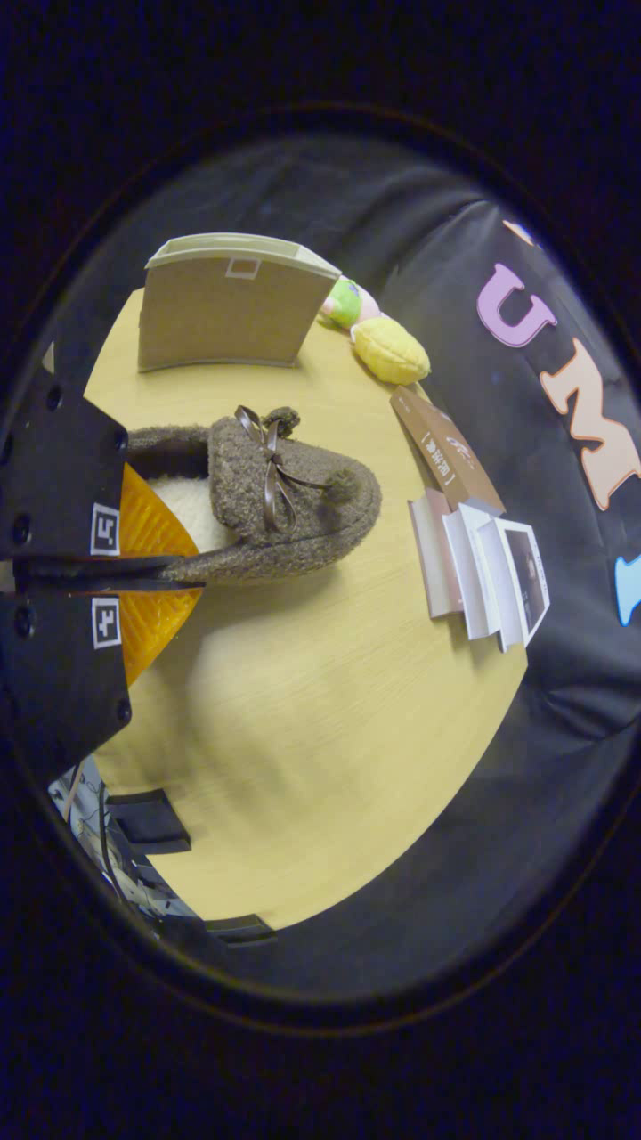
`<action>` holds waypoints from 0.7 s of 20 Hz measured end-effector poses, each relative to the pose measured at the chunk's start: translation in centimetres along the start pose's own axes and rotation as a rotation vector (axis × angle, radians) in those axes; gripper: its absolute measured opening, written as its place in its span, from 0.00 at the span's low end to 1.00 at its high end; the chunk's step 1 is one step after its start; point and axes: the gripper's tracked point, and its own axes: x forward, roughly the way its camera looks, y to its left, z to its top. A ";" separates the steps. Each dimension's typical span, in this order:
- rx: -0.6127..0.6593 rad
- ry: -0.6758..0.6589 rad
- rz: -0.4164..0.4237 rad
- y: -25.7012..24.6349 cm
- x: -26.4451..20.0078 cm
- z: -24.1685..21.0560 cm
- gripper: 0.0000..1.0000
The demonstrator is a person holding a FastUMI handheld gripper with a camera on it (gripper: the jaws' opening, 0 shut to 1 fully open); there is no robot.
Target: Open the storage box then place both shoes into the box .Put the left shoe in first, then the right shoe, with the right side of both shoes facing outward in a uniform manner.
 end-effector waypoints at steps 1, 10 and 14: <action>0.002 -0.004 0.004 1.0 -0.3 0.0 0.04; -0.031 -0.009 0.078 11.0 -2.8 -0.2 0.04; -0.063 -0.032 0.114 15.9 -3.7 0.7 0.04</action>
